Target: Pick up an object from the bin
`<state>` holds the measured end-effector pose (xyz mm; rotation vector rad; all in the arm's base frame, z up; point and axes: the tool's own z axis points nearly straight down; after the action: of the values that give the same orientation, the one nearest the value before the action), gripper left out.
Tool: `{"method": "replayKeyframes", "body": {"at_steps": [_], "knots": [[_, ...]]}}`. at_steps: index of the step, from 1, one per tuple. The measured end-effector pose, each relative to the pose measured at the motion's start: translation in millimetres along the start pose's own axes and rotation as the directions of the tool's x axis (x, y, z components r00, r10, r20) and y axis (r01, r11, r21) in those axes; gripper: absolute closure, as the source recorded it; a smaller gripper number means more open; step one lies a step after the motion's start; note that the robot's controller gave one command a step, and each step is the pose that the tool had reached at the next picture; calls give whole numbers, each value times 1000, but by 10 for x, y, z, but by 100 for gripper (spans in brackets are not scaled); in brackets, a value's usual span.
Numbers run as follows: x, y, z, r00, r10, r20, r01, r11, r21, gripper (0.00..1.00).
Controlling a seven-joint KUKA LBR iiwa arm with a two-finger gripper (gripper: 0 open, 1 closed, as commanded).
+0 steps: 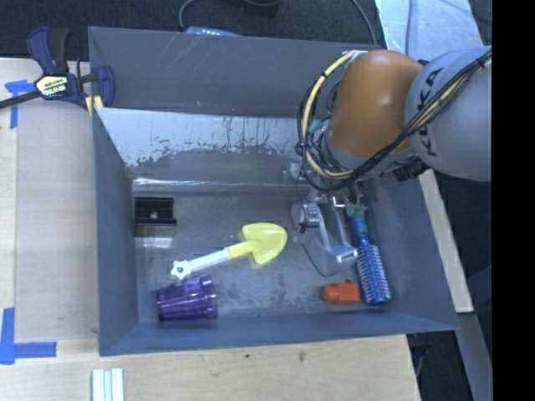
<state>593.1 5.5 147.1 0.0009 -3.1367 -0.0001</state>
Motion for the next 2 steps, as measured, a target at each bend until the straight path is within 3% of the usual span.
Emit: {"method": "replayKeyframes", "body": {"at_steps": [2], "knots": [[10, 48, 33, 1000, -10, 18, 10, 1000, 1, 0]]}}
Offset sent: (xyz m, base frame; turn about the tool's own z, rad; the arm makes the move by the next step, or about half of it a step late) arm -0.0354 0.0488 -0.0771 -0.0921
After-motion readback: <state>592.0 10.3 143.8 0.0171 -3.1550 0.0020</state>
